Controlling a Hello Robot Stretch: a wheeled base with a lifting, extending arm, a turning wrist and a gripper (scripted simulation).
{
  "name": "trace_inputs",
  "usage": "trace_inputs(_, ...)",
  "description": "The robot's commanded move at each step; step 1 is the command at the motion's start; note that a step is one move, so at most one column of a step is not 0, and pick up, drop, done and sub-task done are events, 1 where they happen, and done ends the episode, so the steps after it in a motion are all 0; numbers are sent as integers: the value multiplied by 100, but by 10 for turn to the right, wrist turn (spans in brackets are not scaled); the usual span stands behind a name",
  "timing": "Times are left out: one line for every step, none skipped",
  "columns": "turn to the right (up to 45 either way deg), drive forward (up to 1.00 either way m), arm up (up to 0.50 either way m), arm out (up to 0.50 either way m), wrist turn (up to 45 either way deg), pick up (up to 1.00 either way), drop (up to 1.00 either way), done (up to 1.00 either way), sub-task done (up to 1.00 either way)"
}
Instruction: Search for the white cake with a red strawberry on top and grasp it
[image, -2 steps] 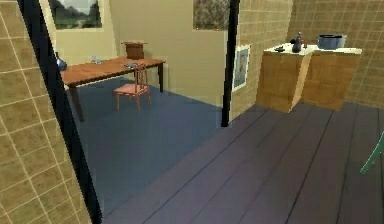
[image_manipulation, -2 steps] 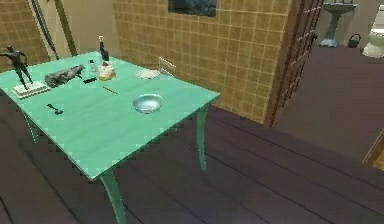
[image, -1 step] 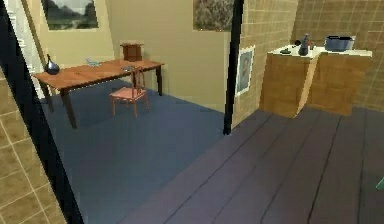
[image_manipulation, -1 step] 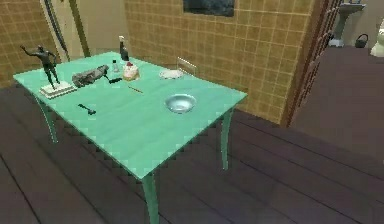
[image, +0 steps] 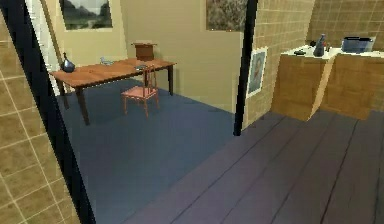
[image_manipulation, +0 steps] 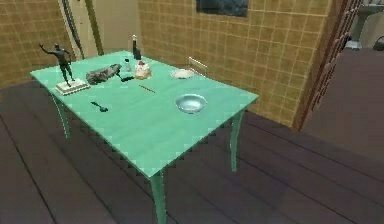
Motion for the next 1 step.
trace_inputs(0,20,0,0,0,0,0,0,0)
